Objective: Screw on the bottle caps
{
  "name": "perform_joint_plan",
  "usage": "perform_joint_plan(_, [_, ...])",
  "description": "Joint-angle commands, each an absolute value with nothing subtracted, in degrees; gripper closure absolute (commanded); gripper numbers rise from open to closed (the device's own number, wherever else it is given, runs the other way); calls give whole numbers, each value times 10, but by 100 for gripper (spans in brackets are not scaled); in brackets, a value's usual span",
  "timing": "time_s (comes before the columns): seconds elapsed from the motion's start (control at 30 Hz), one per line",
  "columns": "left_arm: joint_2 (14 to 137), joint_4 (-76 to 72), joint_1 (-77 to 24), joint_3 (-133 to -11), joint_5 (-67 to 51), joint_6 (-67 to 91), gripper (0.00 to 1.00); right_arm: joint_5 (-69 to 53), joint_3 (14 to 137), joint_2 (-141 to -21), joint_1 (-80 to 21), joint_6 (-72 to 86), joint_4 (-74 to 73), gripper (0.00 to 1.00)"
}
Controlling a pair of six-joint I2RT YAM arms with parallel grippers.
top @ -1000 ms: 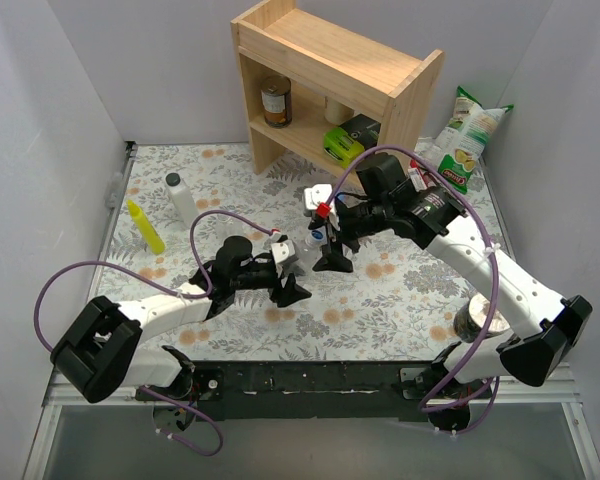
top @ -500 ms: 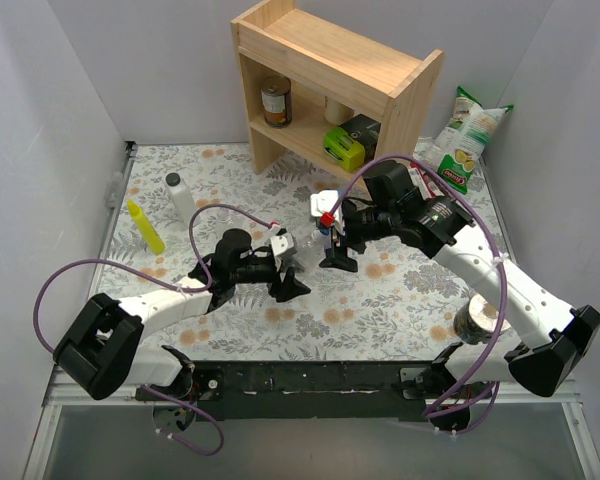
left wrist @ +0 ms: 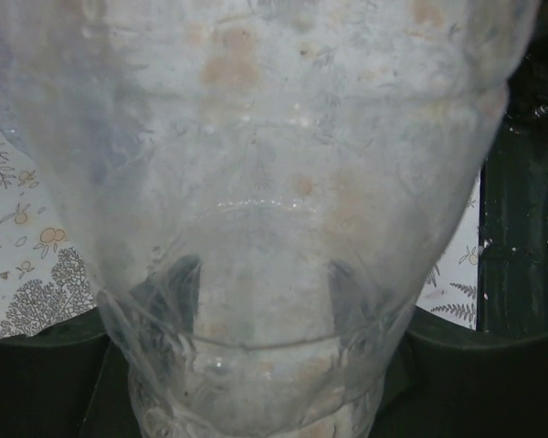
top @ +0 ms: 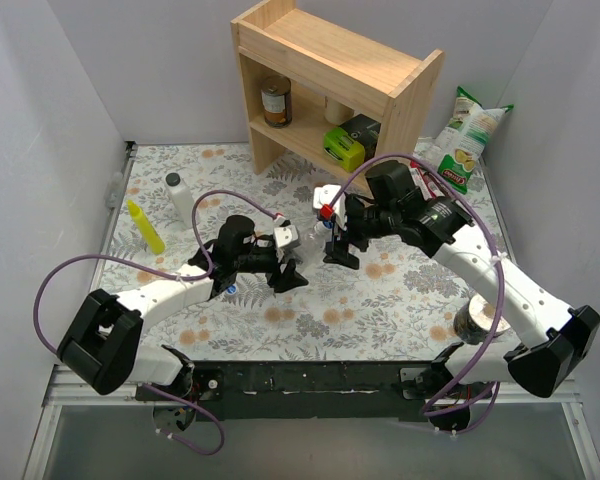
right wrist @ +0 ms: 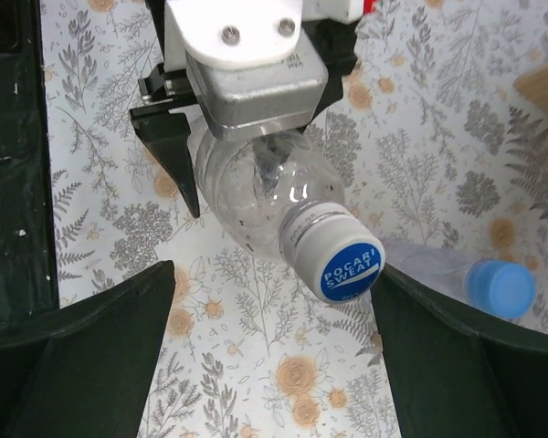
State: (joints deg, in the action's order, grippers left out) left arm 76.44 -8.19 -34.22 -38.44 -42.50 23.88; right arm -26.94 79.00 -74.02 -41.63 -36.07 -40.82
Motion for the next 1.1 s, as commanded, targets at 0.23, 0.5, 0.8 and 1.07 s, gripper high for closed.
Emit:
perform_joint_plan(0.23, [685,-48,-335,-381,-421,159,100,-262,877,-764,-409,-420,-499,7])
perform_joint_plan(0.5, [673,-56,-335,-360,-432,182,100,-297,821,-712,-409,-430,-447,6])
perform_joint_plan(0.8, [692,-59,-337,-373,-451,176,100,-347,848,-744,-410,-427,-423,6])
perform_joint_plan(1.07, [700,-92,-337,-376,-434,252,100,-352,839,-731,-419,-432,-440,7])
